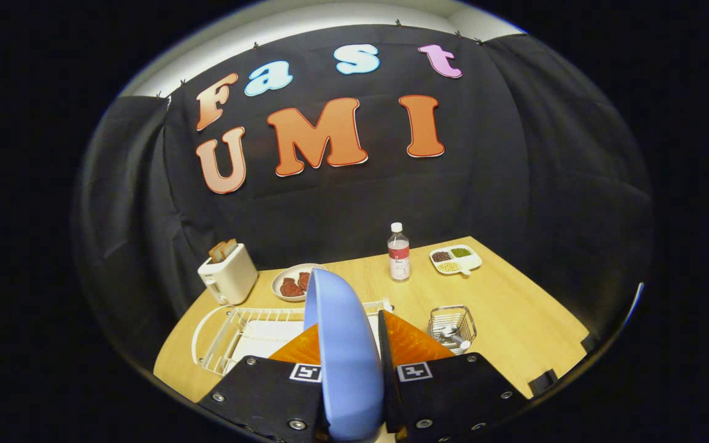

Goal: Take the plate from the dish rack, then take the spoon from the basket and place it into the plate.

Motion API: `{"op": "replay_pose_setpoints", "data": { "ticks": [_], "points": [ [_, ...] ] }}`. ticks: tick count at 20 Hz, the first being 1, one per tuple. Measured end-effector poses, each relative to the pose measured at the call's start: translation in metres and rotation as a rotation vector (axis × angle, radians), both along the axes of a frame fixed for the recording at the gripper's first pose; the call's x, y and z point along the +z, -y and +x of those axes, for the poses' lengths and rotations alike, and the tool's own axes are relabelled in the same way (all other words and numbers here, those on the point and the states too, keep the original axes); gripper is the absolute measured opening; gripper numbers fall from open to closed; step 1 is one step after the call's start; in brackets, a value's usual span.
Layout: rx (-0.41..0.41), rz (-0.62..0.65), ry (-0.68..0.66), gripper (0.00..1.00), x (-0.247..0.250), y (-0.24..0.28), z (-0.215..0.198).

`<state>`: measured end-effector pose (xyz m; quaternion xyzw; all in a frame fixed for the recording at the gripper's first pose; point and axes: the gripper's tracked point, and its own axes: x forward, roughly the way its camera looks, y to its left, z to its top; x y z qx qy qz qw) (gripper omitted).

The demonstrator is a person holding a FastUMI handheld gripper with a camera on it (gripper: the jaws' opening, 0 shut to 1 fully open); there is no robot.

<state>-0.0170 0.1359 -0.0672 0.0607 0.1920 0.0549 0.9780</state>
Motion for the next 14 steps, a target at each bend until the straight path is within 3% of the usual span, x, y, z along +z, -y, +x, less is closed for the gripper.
{"op": "replay_pose_setpoints", "data": {
  "ticks": [9, 14],
  "points": [
    [-0.006, 0.281, -0.108, 0.29, -0.057, -0.002, -0.085],
    [-0.018, 0.416, -0.198, 0.28, -0.101, -0.004, -0.109]
  ]
}}
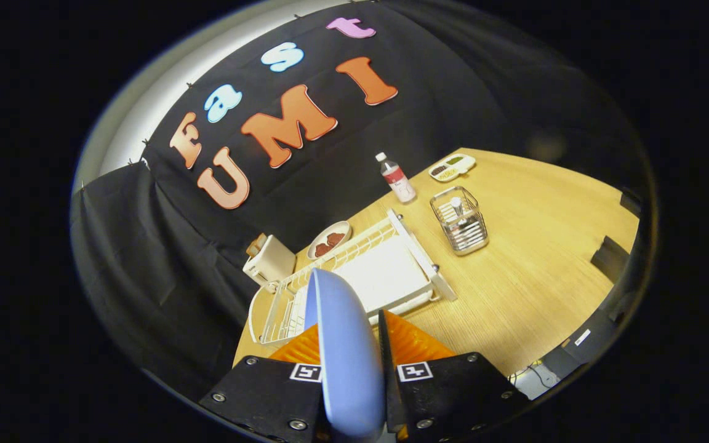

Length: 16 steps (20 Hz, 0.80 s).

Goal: Take the plate from the dish rack, then take the spoon from the basket and place it into the plate.

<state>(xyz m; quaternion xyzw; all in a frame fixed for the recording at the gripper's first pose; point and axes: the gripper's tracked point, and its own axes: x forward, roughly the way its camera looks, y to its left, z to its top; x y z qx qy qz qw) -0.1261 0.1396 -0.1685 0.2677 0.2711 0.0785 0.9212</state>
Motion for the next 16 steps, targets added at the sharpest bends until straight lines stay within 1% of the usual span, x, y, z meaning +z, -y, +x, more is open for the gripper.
{"op": "replay_pose_setpoints", "data": {
  "ticks": [4, 8, 10, 16],
  "points": [
    [-0.016, 0.068, -0.067, 0.28, -0.029, -0.001, -0.003],
    [-0.008, 0.07, -0.116, 0.28, -0.059, -0.008, 0.002],
    [-0.008, 0.088, -0.137, 0.28, -0.067, -0.013, 0.004],
    [0.001, 0.087, -0.193, 0.29, -0.094, -0.019, 0.007]
  ]
}}
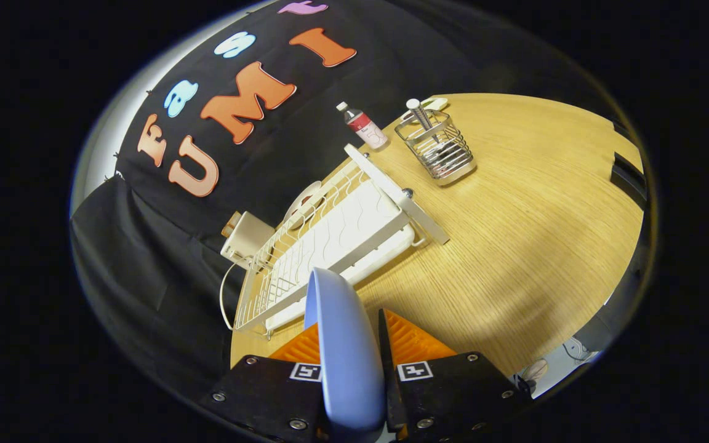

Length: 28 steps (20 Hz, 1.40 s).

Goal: Take the plate from the dish rack, then take the spoon from the basket and place it into the plate.

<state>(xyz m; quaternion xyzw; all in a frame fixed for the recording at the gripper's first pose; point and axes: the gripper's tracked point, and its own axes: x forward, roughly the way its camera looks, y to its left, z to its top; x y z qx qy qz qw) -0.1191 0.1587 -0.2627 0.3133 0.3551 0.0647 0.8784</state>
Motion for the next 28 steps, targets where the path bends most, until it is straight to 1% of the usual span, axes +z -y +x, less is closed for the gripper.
{"op": "replay_pose_setpoints", "data": {
  "ticks": [4, 6, 7, 8, 9, 10, 11, 13, 14, 16, 19, 21, 24, 28],
  "points": [
    [-0.011, -0.015, -0.031, 0.29, -0.013, -0.001, 0.008],
    [-0.023, 0.0, -0.041, 0.3, -0.015, -0.002, 0.008],
    [-0.038, -0.013, -0.052, 0.31, -0.016, 0.003, 0.007],
    [-0.048, -0.027, -0.062, 0.38, -0.019, 0.008, 0.008],
    [-0.058, -0.038, -0.071, 0.43, -0.022, 0.013, 0.008],
    [-0.065, -0.046, -0.073, 0.57, -0.021, 0.019, 0.009],
    [-0.076, -0.062, -0.068, 0.62, -0.017, 0.028, 0.009],
    [-0.109, -0.14, -0.046, 0.76, -0.009, 0.053, 0.015],
    [-0.123, -0.19, -0.029, 0.89, -0.002, 0.069, 0.021],
    [-0.146, -0.273, 0.016, 0.97, 0.016, 0.096, 0.032],
    [-0.18, -0.395, 0.105, 0.98, 0.052, 0.132, 0.058],
    [-0.175, -0.48, 0.158, 0.98, 0.071, 0.147, 0.076],
    [-0.128, -0.588, 0.219, 0.99, 0.092, 0.156, 0.104],
    [-0.019, -0.678, 0.281, 0.97, 0.095, 0.148, 0.135]
  ]
}}
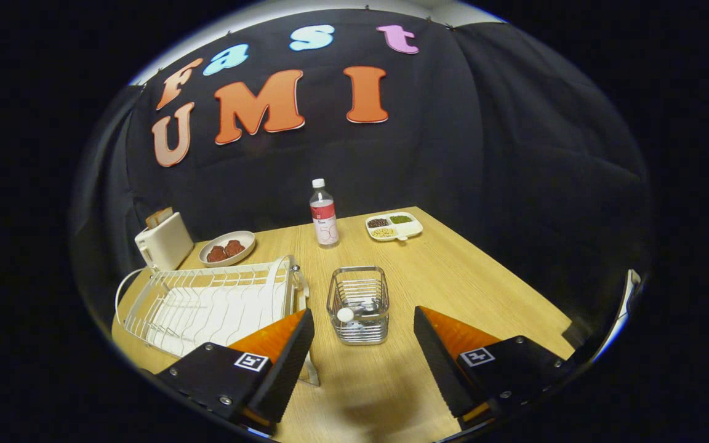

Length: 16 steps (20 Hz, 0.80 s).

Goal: Take the plate from the dish rack, then take the spoon from the basket and place it into the plate.

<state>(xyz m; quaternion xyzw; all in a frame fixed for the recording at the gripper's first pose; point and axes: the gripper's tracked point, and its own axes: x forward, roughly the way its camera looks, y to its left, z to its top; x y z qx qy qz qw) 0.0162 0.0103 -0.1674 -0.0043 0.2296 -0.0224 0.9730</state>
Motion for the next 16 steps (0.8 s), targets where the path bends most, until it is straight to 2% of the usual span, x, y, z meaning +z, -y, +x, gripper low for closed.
{"op": "replay_pose_setpoints", "data": {
  "ticks": [1, 2, 5, 6, 7, 8, 10, 12, 16],
  "points": [
    [0.018, -0.023, -0.006, 0.95, -0.004, -0.001, 0.004],
    [0.035, -0.047, -0.02, 0.84, -0.01, -0.002, 0.01],
    [0.076, -0.079, -0.021, 0.6, -0.017, -0.006, 0.021],
    [0.085, -0.084, -0.018, 0.45, -0.017, -0.007, 0.024],
    [0.09, -0.091, -0.011, 0.36, -0.017, -0.005, 0.028],
    [0.088, -0.108, -0.005, 0.19, -0.015, -0.003, 0.028],
    [0.094, -0.123, 0.004, 0.11, -0.012, 0.001, 0.031],
    [0.085, -0.12, 0.023, 0.08, -0.001, 0.004, 0.028],
    [0.075, -0.127, 0.063, 0.07, 0.025, 0.006, 0.013]
  ]
}}
